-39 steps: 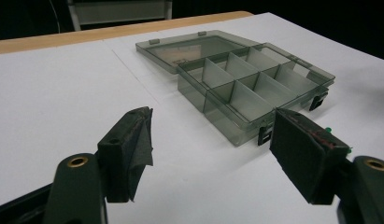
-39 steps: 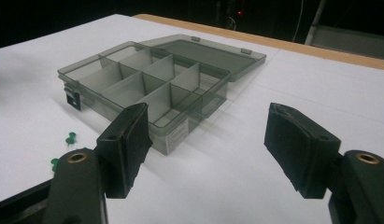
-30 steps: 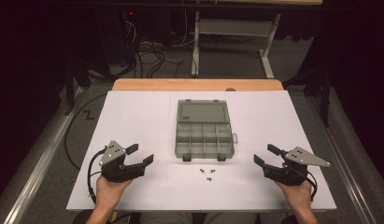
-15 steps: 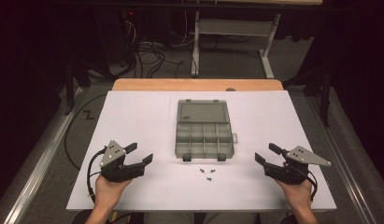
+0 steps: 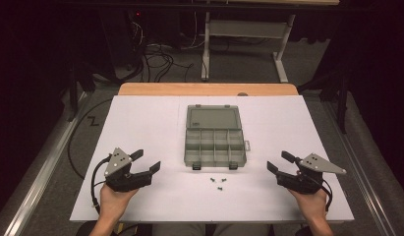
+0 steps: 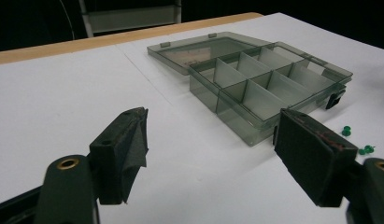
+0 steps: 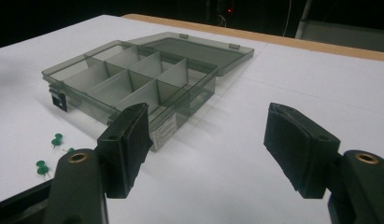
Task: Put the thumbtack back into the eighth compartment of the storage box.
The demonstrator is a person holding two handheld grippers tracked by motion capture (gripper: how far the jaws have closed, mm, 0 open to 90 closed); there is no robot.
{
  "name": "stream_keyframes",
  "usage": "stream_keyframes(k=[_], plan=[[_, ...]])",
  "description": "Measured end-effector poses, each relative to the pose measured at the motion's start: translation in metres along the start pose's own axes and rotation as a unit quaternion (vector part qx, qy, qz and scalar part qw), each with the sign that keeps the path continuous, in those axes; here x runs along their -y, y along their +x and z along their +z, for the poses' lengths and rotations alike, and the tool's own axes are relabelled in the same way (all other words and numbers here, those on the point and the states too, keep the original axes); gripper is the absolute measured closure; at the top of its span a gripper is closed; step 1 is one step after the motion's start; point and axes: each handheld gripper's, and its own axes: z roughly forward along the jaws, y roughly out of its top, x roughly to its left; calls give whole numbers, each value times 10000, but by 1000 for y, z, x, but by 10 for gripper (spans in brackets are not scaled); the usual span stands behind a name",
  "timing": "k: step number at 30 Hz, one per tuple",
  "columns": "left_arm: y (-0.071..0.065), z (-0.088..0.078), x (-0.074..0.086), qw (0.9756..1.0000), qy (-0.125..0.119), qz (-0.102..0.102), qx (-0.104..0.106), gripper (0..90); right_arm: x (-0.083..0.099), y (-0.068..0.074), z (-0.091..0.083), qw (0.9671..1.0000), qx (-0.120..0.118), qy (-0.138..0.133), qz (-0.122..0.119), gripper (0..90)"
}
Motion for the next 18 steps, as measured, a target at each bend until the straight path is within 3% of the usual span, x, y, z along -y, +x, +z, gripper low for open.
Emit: stream_keyframes(k=[11,18], plan=[[-2,0,0,10000,-23,49,-13,241,-5,4,2,9999,-133,83,71,298],[-3,-1,0,10000,-48,33,-51,237,-11,12,9,9992,-216,325,-91,306]])
